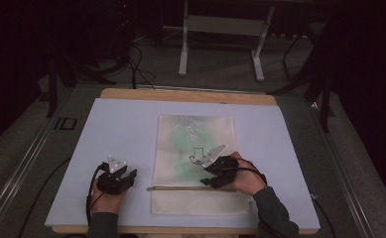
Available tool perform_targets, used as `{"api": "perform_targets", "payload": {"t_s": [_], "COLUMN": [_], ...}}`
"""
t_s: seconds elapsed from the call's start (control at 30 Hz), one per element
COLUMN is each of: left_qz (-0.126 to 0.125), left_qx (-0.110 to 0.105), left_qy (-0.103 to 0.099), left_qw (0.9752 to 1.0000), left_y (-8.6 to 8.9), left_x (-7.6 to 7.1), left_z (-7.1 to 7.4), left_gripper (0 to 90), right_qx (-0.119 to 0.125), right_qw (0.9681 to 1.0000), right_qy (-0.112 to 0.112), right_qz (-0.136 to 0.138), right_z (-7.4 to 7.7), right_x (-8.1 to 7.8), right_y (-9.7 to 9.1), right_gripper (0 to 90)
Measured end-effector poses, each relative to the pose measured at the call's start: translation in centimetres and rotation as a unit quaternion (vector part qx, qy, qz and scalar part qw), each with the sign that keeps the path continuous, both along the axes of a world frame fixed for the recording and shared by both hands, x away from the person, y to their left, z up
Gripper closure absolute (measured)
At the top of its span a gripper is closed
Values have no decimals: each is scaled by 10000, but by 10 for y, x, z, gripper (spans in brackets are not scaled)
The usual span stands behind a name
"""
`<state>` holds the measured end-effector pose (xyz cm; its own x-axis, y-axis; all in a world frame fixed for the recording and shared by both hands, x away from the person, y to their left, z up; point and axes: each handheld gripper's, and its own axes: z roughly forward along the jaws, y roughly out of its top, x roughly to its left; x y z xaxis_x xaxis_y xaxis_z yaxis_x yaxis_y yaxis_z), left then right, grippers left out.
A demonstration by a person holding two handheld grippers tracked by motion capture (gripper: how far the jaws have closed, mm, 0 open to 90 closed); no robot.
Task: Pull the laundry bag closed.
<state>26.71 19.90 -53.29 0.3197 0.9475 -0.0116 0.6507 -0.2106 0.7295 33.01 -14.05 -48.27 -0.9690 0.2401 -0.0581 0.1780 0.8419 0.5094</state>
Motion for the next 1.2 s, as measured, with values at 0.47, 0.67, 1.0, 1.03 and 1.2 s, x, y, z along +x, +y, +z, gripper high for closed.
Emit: {"api": "perform_targets", "payload": {"t_s": [0.47,0.67,1.0,1.03,1.2], "left_qz": [19,19,9,11,6], "left_qx": [23,16,23,22,24], "left_qy": [-12,-9,-7,-5,-3], "left_qw": [10000,10000,10000,10000,10000], "left_y": [0,0,1,0,0], "left_x": [0,0,0,0,0], "left_z": [0,0,0,0,0], "left_gripper": [567,568,567,568,567], "right_qx": [32,69,83,98,112], "right_qw": [9997,9992,9981,9980,9977], "right_qy": [64,75,105,116,142], "right_qz": [231,390,595,607,660], "right_z": [-14,-14,-16,-16,-20], "right_x": [-6,-10,-15,-15,-17], "right_y": [24,40,59,61,68], "right_gripper": [493,485,485,485,485]}}
